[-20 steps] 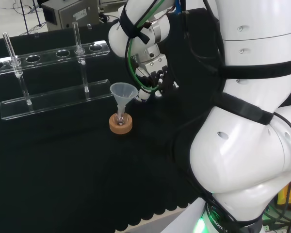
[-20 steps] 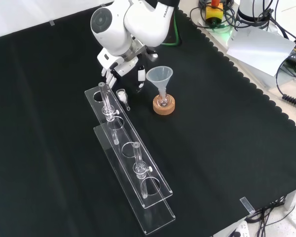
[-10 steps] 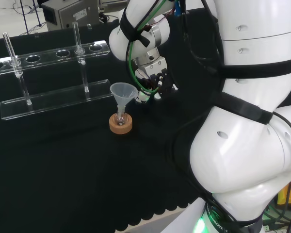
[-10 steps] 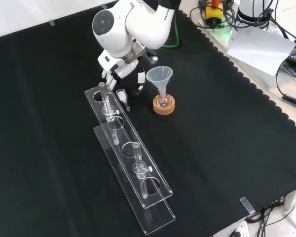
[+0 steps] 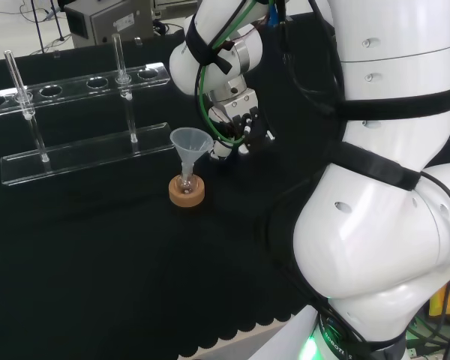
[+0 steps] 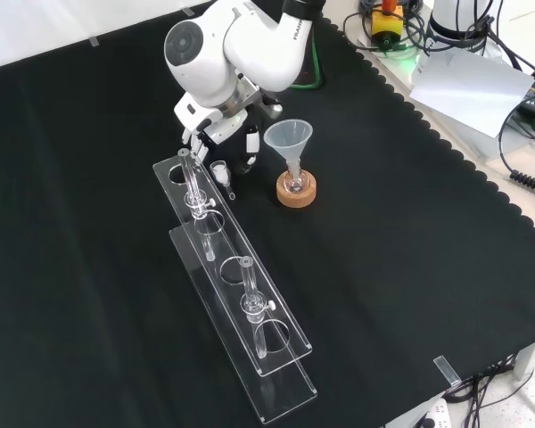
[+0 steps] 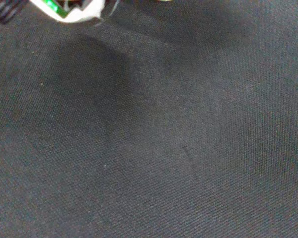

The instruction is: Pick up the weighing funnel.

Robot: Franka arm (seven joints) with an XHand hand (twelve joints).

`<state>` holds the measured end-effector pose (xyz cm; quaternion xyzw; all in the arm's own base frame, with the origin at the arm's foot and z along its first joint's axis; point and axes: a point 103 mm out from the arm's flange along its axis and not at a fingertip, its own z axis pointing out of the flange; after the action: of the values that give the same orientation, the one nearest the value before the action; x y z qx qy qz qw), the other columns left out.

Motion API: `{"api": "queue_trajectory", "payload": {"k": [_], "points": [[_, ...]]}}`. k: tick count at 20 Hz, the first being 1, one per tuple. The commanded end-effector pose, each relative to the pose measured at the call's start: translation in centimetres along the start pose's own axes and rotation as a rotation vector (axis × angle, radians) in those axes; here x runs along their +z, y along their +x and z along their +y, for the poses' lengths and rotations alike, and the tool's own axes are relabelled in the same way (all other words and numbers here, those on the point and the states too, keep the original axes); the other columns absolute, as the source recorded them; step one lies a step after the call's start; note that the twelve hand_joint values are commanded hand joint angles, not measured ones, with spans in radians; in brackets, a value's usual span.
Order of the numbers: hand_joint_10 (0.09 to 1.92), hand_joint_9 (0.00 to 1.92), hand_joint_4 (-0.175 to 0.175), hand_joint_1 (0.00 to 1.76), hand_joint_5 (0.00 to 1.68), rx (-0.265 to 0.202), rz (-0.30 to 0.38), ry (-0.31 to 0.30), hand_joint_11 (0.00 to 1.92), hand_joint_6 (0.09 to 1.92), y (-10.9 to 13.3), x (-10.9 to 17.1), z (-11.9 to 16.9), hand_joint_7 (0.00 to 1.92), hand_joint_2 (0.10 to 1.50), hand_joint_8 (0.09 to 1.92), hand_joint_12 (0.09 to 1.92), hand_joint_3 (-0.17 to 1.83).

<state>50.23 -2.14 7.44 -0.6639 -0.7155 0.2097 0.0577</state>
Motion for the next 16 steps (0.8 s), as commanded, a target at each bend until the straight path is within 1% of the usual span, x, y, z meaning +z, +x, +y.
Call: {"api": "queue_trajectory", "payload": {"k": [1, 6, 16], "points": [[0.39, 0.98, -0.038, 0.86, 0.65, -0.012, -0.001, 0.002, 0.72, 0.57, 0.25, -0.09, 0.17, 0.76, 0.62, 0.63, 1.18, 0.66], [0.38, 0.99, -0.038, 0.86, 0.64, -0.019, 0.002, 0.003, 0.73, 0.63, 0.44, -0.2, 0.34, 0.77, 0.62, 0.63, 1.17, 0.66], [0.38, 0.99, -0.037, 0.86, 0.63, -0.025, -0.011, 0.018, 0.74, 0.65, 0.39, -0.1, 0.33, 0.77, 0.62, 0.63, 1.17, 0.66]]}}
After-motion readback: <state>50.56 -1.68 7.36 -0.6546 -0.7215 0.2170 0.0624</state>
